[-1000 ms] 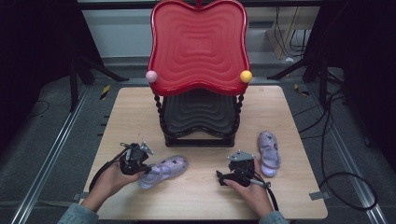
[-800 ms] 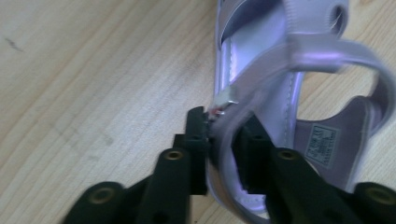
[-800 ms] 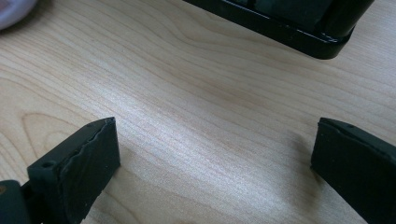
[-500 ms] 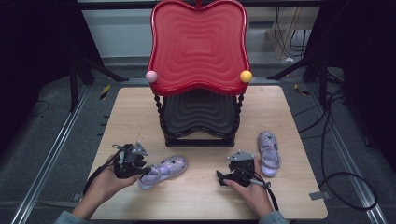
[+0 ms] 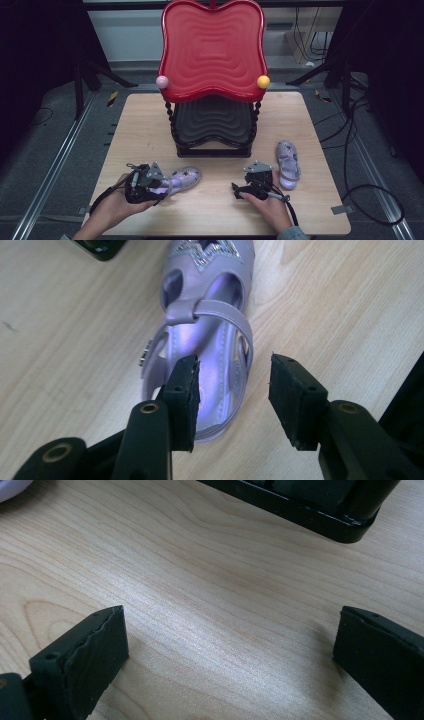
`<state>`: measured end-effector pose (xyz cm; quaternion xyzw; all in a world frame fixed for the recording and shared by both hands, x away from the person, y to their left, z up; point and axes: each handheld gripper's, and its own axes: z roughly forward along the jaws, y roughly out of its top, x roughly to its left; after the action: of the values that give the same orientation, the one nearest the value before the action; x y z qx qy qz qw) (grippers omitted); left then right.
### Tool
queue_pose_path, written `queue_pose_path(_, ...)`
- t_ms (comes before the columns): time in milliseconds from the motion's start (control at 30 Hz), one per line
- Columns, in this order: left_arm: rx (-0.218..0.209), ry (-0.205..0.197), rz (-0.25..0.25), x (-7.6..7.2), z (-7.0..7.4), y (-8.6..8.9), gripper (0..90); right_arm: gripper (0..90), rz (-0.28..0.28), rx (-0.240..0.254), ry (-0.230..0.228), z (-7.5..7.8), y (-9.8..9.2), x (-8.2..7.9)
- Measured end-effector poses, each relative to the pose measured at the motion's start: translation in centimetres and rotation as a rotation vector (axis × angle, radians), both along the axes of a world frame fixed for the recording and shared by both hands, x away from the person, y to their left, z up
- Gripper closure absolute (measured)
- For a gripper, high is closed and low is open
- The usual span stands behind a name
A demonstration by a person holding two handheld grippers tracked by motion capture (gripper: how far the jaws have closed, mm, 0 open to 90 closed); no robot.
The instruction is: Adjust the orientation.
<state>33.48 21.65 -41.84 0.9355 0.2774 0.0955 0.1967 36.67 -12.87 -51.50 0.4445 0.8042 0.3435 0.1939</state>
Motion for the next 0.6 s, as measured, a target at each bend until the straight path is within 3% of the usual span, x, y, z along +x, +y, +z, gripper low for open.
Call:
queue_pose_path(300, 0.082, 0.048, -0.012, 0.7, -1.6, -1.0, 64.6, 1.4, 0.000, 0.000, 0.000, 0.0, 0.0, 0.0)
queue_pose_path(600, 0.112, 0.076, -0.024, 0.8, -2.8, -1.7, 73.1, 1.3, 0.001, 0.000, -0.001, 0.0, 0.0, 0.0)
